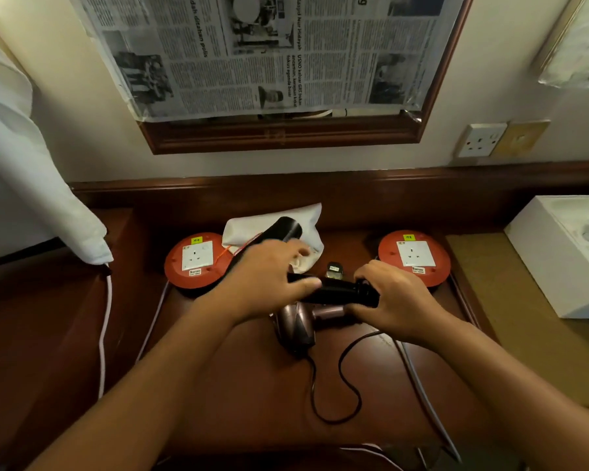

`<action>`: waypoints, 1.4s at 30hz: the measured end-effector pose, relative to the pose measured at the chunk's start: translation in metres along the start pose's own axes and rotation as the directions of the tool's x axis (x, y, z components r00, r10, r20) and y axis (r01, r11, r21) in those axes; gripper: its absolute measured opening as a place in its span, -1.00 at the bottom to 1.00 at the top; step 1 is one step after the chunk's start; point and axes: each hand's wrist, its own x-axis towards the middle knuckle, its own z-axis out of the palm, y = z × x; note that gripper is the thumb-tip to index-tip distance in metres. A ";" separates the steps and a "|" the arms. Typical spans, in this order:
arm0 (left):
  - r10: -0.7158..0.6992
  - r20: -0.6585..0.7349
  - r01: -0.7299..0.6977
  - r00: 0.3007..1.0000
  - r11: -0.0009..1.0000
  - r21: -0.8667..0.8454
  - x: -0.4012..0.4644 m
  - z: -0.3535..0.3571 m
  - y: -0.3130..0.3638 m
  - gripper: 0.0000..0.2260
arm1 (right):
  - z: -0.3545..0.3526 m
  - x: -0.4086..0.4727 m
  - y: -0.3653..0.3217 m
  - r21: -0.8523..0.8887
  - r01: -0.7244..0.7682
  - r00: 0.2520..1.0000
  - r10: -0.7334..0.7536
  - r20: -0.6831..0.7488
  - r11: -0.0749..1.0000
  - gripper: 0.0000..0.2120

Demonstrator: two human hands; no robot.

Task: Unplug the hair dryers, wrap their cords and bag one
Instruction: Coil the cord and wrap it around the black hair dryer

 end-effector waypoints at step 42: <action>-0.691 -0.038 0.193 0.722 0.253 -0.948 -0.056 -0.001 -0.103 -0.45 | 0.048 0.049 -0.083 0.744 -0.514 0.771 0.610 0.182 0.427 -0.76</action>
